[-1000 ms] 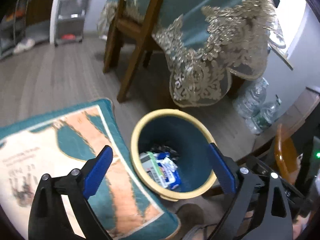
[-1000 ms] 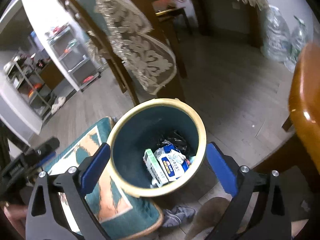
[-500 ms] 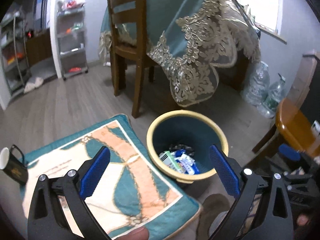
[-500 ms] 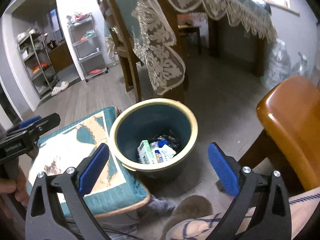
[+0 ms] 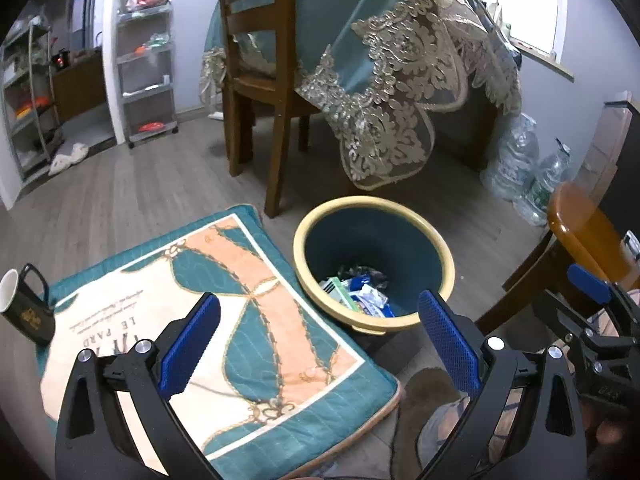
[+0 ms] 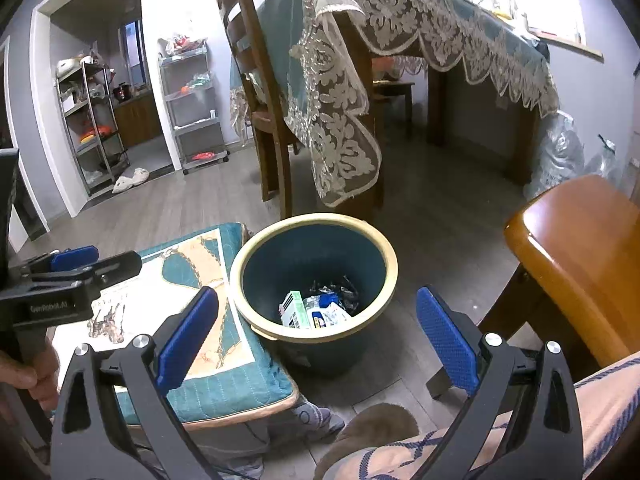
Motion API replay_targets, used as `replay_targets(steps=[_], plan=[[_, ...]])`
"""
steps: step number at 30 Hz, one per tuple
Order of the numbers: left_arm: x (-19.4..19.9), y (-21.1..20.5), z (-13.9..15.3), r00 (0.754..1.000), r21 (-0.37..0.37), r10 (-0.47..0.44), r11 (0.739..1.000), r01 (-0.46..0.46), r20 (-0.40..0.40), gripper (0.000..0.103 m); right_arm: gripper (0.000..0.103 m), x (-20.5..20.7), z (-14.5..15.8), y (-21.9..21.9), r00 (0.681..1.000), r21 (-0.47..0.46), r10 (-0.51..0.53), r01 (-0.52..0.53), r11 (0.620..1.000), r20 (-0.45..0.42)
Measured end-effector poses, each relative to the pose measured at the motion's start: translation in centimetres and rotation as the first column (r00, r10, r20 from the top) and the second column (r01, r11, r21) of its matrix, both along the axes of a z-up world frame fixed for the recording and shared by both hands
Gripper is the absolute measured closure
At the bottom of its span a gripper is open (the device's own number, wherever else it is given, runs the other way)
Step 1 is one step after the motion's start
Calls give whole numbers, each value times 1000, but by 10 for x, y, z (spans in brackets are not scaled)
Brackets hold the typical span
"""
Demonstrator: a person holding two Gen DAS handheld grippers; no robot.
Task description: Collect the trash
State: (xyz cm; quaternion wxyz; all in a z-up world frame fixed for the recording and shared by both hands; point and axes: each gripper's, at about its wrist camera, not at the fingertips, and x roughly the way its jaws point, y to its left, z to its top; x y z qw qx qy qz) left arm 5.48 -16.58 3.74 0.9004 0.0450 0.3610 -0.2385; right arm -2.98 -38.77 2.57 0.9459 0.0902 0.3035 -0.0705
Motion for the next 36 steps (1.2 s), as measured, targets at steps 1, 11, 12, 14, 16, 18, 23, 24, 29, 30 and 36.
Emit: replay_targets(steps=[1, 11, 12, 14, 16, 18, 23, 24, 29, 30, 36], plan=[[0, -2, 0, 1000, 3, -2, 1000, 2, 0, 5, 6, 1, 0, -1, 1000, 3, -1, 1, 1000, -1], [0, -7, -3, 1000, 17, -10, 1000, 10, -2, 5, 6, 2, -2, -2, 1000, 16, 0, 0, 1000, -5], [0, -7, -3, 1000, 16, -10, 1000, 10, -3, 5, 6, 2, -2, -2, 1000, 18, 0, 0, 1000, -7], [0, -7, -3, 1000, 14, -10, 1000, 10, -3, 5, 6, 2, -2, -3, 1000, 21, 1, -1, 1000, -9], [0, -7, -3, 1000, 16, -11, 1000, 12, -2, 5, 6, 2, -2, -2, 1000, 19, 1, -1, 1000, -8], [0, -8, -3, 1000, 17, -12, 1000, 12, 2, 5, 6, 3, -3, -3, 1000, 19, 4, -3, 1000, -9], [0, -8, -2, 1000, 18, -10, 1000, 10, 2, 5, 6, 4, -3, -3, 1000, 23, 7, -7, 1000, -12], [0, -8, -2, 1000, 18, -11, 1000, 11, 3, 5, 6, 4, -3, -3, 1000, 23, 7, -7, 1000, -12], [0, -8, -2, 1000, 19, -13, 1000, 13, 3, 5, 6, 5, -4, -2, 1000, 24, 10, -10, 1000, -13], [0, -9, -2, 1000, 19, -13, 1000, 12, 3, 5, 6, 5, -4, -2, 1000, 24, 10, -10, 1000, -12], [0, -10, -2, 1000, 20, -16, 1000, 16, 1, 5, 6, 5, -4, -2, 1000, 26, 11, -10, 1000, -12]])
